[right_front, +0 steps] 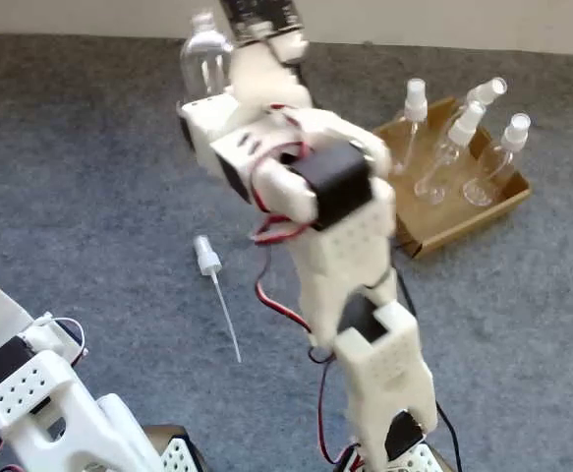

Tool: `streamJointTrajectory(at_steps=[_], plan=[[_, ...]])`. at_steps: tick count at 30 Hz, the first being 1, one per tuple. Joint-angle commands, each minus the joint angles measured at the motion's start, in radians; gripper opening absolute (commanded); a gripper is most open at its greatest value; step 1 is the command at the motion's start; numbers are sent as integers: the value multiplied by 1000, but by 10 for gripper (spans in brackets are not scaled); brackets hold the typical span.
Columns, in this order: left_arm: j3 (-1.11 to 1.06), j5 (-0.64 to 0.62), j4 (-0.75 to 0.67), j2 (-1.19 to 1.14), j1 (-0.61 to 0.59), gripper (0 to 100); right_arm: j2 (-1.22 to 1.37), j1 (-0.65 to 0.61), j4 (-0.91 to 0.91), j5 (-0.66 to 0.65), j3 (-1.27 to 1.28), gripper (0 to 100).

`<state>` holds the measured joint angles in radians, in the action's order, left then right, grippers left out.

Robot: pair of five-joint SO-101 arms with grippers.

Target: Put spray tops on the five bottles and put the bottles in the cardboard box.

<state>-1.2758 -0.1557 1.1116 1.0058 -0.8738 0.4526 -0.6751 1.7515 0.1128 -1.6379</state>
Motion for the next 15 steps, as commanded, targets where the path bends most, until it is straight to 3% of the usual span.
streamJointTrajectory(at_steps=[1, 15], plan=[[7, 6, -21, -1, 18, 5, -183, 53, 18, -14, 113, 98], [5, 6, -21, -1, 19, 5, -670, 96, 16, -14, 670, 98]])
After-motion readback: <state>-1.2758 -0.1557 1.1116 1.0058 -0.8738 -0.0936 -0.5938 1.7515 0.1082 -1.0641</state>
